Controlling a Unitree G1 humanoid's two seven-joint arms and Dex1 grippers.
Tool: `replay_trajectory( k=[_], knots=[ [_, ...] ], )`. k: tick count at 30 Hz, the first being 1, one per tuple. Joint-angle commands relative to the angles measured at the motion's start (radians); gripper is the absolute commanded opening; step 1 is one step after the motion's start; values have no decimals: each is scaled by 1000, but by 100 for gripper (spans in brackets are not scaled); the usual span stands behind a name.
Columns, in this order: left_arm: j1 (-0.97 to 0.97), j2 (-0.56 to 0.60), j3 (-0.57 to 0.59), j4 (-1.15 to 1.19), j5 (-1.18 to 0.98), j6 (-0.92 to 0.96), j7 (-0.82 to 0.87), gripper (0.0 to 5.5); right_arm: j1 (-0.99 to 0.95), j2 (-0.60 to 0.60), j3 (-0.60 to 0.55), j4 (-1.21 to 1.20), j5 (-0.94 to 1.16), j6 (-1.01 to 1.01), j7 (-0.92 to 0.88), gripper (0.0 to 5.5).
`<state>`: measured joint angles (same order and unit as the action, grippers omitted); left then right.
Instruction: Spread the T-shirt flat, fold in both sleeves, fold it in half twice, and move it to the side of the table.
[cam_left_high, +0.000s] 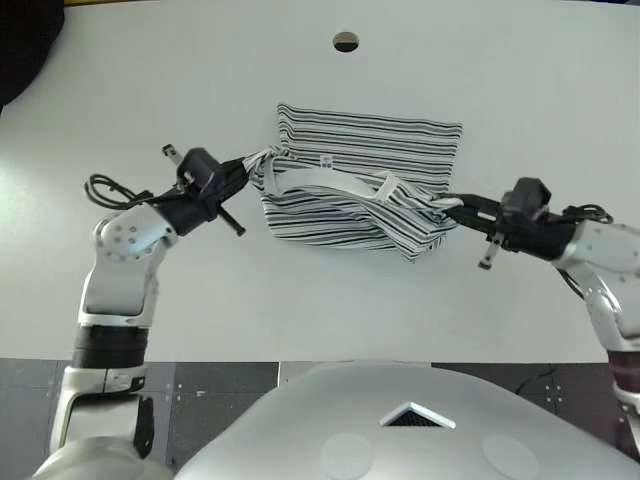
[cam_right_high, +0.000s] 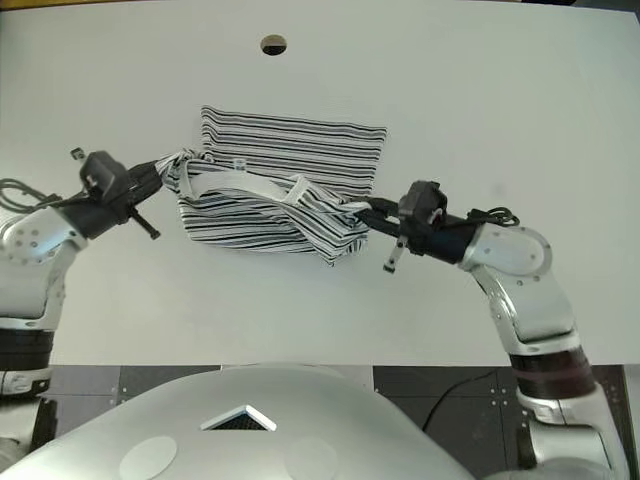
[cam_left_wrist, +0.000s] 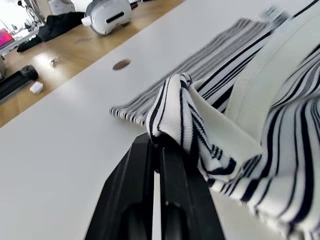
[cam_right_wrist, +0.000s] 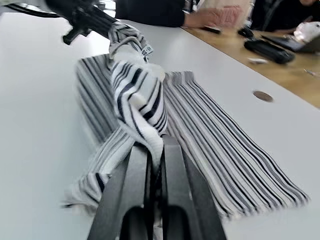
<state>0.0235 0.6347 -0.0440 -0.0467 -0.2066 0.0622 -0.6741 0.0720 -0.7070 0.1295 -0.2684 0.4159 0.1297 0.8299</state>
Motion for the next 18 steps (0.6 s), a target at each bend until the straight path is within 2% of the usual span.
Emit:
replay_trajectory(
  k=[1, 6, 13, 18],
  knots=[
    [-96, -61, -32, 28, 36, 53, 32, 10, -142, 81, -22, 131, 23, 97, -32, 14],
    [-228, -130, -70, 79, 112, 63, 91, 10, -251, 149, -48, 333, 4, 102, -31, 14],
    [-365, -206, -118, 299, 217, 11, 145, 10, -371, 214, -72, 557, -35, 33, 0, 14],
    [-428, -254, -137, 443, 249, -16, 147, 98, -453, 259, -79, 756, -90, -42, 14, 108]
  ],
)
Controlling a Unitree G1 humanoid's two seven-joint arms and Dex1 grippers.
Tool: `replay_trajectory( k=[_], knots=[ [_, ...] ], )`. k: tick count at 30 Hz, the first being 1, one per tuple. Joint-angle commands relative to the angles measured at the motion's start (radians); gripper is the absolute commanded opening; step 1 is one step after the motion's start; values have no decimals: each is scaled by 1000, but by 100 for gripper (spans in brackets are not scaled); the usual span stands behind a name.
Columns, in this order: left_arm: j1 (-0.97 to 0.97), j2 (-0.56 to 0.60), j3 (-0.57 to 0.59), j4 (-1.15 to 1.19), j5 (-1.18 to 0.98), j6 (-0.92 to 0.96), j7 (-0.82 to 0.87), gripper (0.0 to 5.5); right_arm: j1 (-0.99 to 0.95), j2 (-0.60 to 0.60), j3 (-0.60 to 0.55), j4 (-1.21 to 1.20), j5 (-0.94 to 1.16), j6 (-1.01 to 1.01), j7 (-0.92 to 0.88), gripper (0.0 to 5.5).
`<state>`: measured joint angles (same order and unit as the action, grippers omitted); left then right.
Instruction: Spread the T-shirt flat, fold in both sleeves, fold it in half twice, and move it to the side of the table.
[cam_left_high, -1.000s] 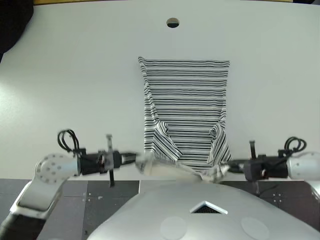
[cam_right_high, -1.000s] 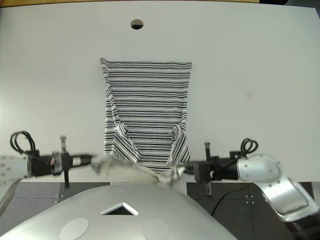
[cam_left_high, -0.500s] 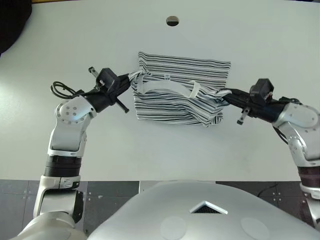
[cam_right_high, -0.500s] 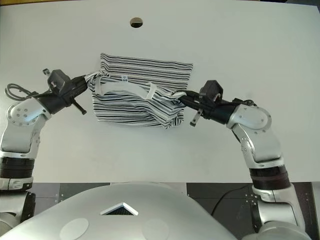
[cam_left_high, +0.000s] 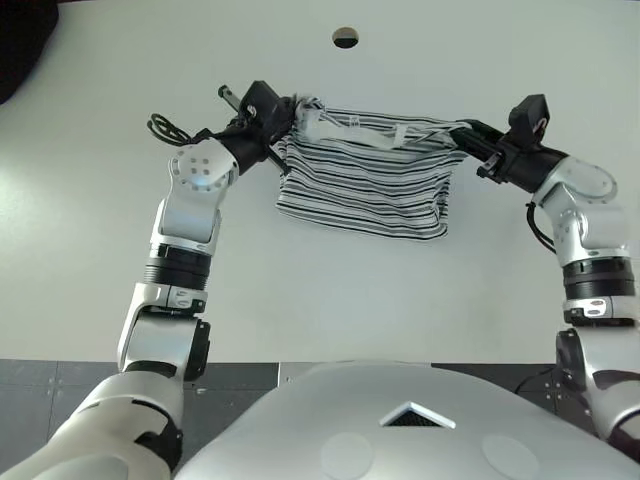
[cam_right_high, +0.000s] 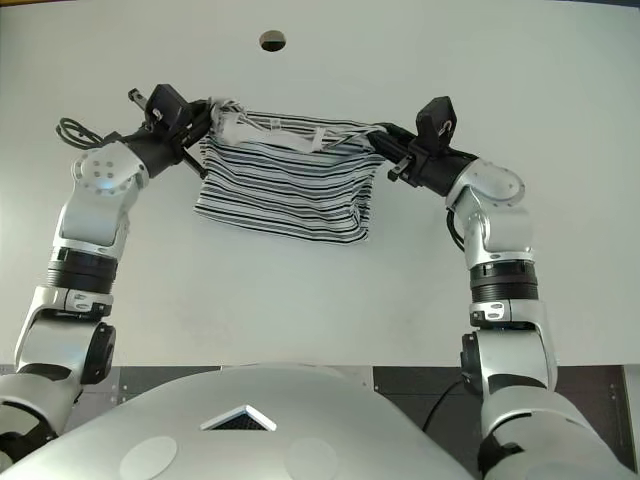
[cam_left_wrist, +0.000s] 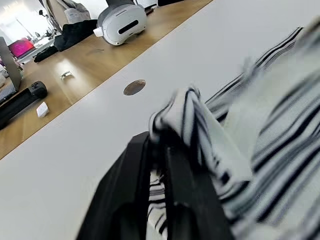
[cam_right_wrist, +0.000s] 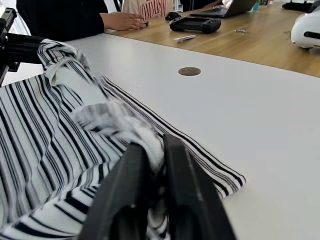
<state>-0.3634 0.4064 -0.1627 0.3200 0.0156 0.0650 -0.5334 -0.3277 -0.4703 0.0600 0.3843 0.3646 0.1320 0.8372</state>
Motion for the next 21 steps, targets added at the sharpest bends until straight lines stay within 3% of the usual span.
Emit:
replay_trajectory(
  k=[1, 4, 8, 12, 17, 21],
  knots=[
    [-45, -31, -21, 93, 33, -26, 7, 113, -65, 29, -14, 130, -44, -55, 9, 126],
    [-63, -54, -14, 148, 42, -42, 26, 134, -110, 51, -34, 216, -68, -106, -16, 167],
    [-99, -59, -11, 241, 114, -88, 149, 134, -180, 72, -57, 359, -163, -255, -164, 167],
    [-50, -43, 39, 147, 123, -197, 246, 134, -154, 75, -47, 287, -220, -395, -200, 167],
    [170, -47, 18, -245, -1, -176, 116, 64, -68, 64, 44, 100, -307, -450, -156, 68],
    [325, -34, -70, -437, 5, -84, 44, 13, -62, 60, 102, 138, -382, -472, -145, 13]
  ],
)
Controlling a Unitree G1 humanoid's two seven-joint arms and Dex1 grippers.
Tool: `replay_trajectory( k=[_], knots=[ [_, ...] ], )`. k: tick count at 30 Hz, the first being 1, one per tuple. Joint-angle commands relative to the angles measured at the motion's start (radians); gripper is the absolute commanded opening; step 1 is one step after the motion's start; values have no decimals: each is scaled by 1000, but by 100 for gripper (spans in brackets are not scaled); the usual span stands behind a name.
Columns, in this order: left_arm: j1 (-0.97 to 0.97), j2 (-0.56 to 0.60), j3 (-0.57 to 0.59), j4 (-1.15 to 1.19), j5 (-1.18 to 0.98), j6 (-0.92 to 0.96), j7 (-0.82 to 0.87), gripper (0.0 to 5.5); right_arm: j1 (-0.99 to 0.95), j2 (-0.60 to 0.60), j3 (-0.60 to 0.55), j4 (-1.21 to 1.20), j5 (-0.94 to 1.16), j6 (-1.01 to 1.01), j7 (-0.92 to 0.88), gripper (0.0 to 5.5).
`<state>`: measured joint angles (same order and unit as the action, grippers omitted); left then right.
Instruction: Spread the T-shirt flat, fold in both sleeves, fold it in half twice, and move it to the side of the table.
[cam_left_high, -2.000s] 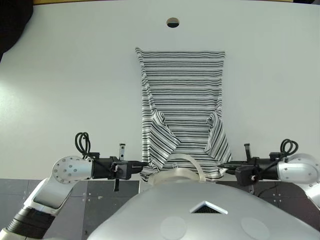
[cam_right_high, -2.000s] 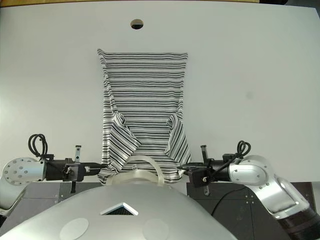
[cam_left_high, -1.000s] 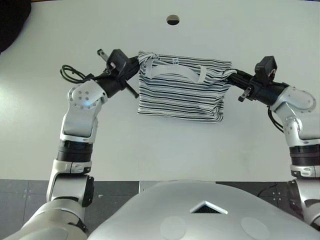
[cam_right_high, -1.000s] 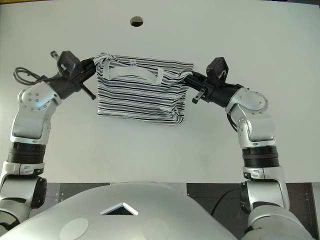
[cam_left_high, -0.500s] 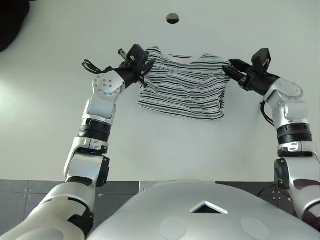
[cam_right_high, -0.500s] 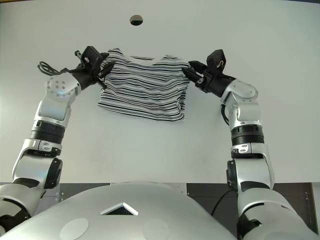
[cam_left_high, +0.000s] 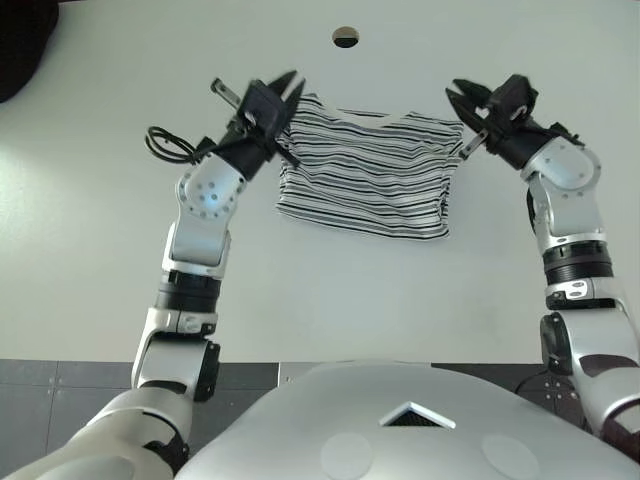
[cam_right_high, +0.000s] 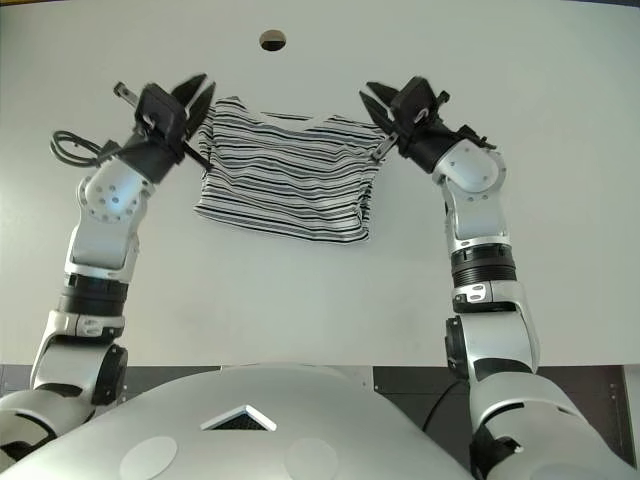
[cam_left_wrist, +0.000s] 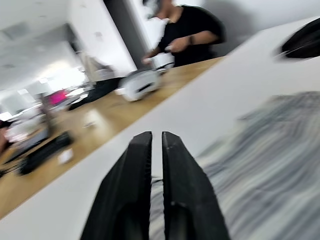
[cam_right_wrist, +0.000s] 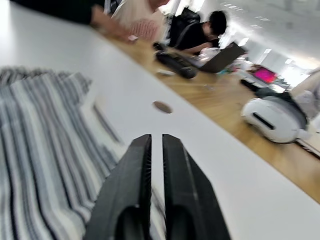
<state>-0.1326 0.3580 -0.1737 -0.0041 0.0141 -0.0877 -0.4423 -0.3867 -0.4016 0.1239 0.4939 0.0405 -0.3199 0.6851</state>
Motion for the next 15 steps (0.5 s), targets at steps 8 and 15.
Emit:
replay_trajectory(
  k=[8, 15],
  knots=[
    [236, 92, -156, -183, 94, 218, -119, 13, -135, 10, 91, 284, -179, -86, -40, 13],
    [205, 179, -154, -157, 136, 409, -188, 13, -248, -3, 140, 477, -294, -146, -113, 13]
  ],
)
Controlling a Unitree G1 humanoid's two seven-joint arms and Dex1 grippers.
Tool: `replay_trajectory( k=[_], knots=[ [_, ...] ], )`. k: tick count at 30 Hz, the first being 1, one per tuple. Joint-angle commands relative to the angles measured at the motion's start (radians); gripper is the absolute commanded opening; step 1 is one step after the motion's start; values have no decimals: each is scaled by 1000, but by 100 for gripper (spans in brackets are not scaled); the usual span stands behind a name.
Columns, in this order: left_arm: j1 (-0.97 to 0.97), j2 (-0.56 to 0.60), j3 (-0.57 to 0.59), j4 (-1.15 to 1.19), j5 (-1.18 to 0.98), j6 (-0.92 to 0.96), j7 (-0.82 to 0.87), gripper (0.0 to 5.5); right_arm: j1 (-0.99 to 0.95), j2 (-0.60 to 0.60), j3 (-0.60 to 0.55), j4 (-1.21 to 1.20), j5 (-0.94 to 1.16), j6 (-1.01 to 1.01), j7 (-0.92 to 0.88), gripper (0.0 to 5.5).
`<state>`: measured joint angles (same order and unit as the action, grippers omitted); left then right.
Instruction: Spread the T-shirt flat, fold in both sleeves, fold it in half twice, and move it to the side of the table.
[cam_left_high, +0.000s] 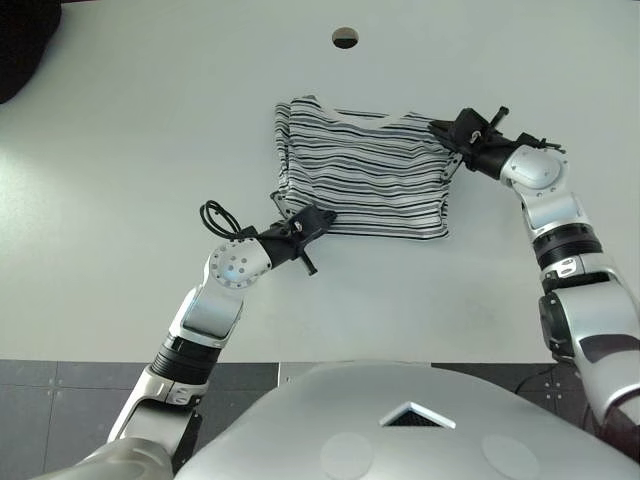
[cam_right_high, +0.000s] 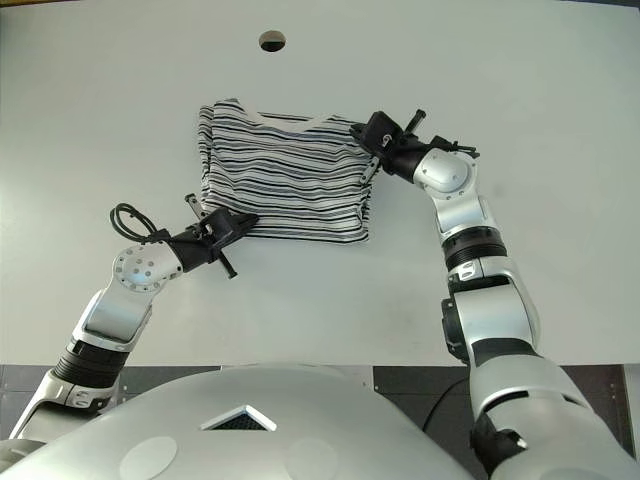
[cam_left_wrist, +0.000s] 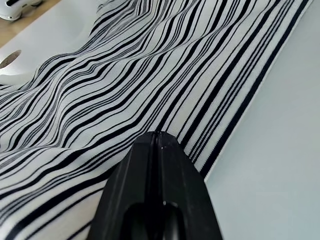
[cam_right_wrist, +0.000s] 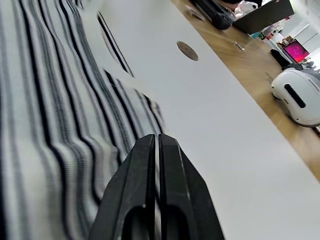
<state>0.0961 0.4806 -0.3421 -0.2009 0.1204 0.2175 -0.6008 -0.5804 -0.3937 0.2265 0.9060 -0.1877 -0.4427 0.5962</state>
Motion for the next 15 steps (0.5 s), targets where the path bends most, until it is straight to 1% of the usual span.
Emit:
replay_trajectory(
  k=[1, 4, 6, 9, 12, 15],
  knots=[
    [-34, 69, 18, 43, 32, 127, -40, 13, -59, -21, 55, 83, -92, -33, -27, 13],
    [-63, 114, 25, 52, 34, 176, -77, 13, -40, -62, 107, 95, -151, -75, 20, 13],
    [-79, 152, 44, 56, 23, 192, -107, 13, 4, -106, 137, 43, -158, -115, 108, 13],
    [-108, 193, 86, 72, -8, 205, -147, 13, 89, -174, 156, -102, -130, -129, 228, 13],
    [-162, 235, 111, 119, -26, 182, -194, 13, 231, -261, 152, -338, -62, -74, 340, 13],
    [-249, 247, 120, 226, -19, 139, -206, 13, 433, -354, 165, -707, 31, 46, 442, 13]
  ],
)
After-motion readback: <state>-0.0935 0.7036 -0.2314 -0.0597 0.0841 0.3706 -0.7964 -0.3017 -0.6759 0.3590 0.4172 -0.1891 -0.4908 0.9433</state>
